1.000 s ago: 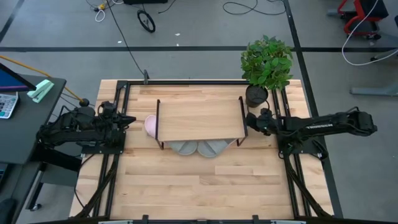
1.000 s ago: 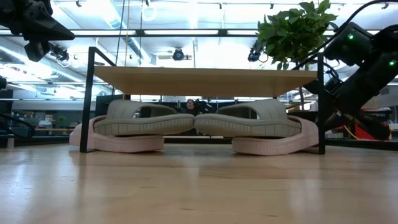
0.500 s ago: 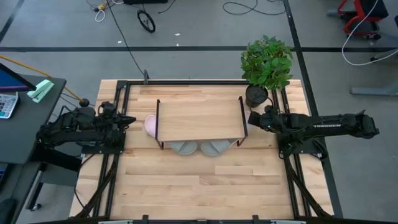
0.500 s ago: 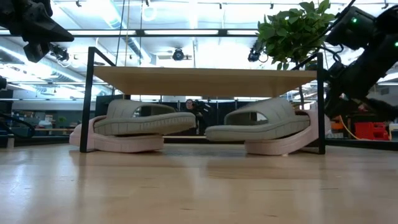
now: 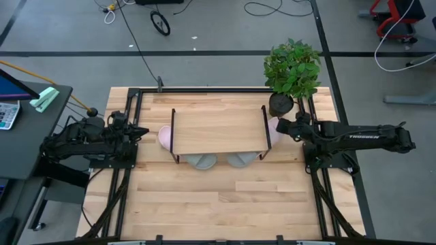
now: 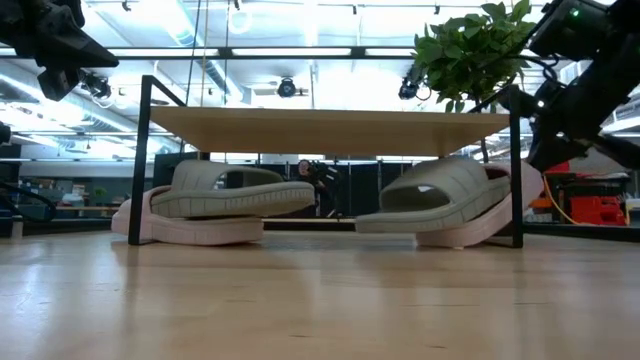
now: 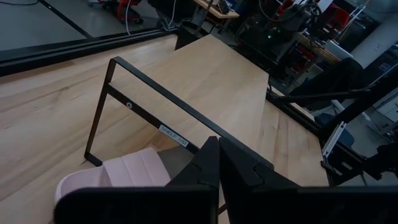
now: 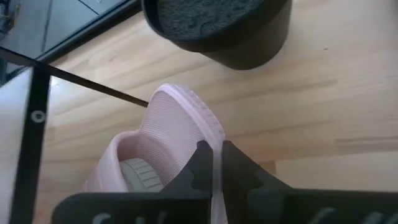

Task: Pick and place slides into the shelf
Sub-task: Put the right pink slide on the shelf

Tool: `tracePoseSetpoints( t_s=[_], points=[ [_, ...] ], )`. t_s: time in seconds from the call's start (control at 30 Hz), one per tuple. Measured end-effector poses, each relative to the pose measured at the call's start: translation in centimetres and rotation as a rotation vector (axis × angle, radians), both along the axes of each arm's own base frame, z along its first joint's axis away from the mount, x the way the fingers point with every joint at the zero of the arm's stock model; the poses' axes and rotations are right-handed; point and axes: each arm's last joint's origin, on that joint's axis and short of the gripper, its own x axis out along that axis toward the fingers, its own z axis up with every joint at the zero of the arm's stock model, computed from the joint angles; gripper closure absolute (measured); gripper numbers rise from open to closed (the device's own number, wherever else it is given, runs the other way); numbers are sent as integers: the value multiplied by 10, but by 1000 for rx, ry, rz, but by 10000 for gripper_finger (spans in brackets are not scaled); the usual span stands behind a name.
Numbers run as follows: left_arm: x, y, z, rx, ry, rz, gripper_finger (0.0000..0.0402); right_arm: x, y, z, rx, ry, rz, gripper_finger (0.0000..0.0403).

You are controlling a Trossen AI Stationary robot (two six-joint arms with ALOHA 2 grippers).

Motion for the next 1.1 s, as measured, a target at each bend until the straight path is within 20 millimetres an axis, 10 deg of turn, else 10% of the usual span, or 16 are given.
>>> tracePoseSetpoints(
  t_s=[1.1],
  points=[
    [0, 0, -2, -1, 17, 0, 387, -48, 4, 86, -81, 300, -45, 391]
  ],
)
